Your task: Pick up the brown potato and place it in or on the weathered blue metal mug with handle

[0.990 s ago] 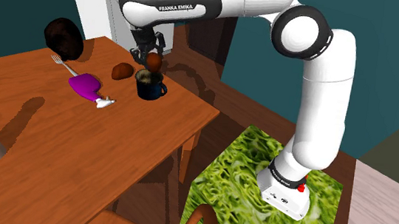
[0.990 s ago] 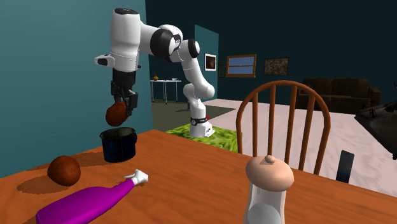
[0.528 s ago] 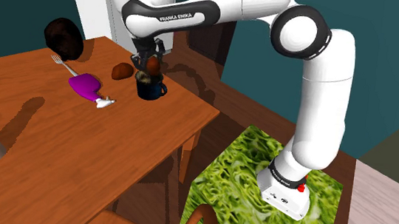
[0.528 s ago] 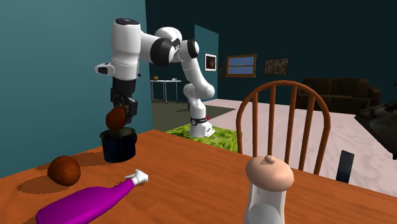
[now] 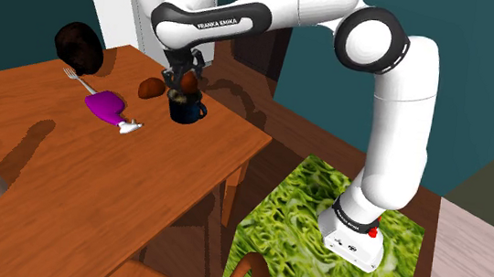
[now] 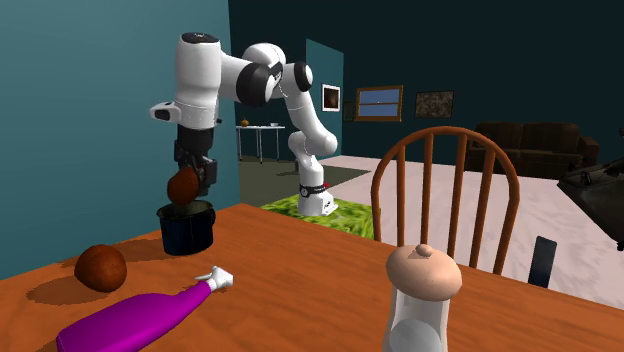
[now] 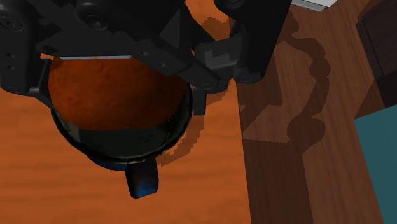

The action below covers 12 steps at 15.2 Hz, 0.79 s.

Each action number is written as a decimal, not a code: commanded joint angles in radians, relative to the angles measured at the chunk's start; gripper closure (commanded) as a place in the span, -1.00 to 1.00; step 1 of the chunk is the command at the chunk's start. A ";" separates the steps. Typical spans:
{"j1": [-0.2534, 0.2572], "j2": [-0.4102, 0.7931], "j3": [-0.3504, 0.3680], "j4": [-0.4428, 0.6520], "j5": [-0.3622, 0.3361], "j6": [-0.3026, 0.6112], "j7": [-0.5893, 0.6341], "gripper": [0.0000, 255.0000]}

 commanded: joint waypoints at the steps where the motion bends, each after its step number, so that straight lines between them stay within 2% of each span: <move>1: 0.000 0.005 0.000 -0.003 0.002 0.000 -0.001 -1.00; 5: 0.001 0.006 0.000 -0.003 0.001 0.001 0.000 -1.00; 9: 0.041 0.025 0.007 0.146 0.003 -0.130 -0.016 -1.00; 12: 0.041 0.025 0.007 0.146 0.003 -0.130 -0.016 -1.00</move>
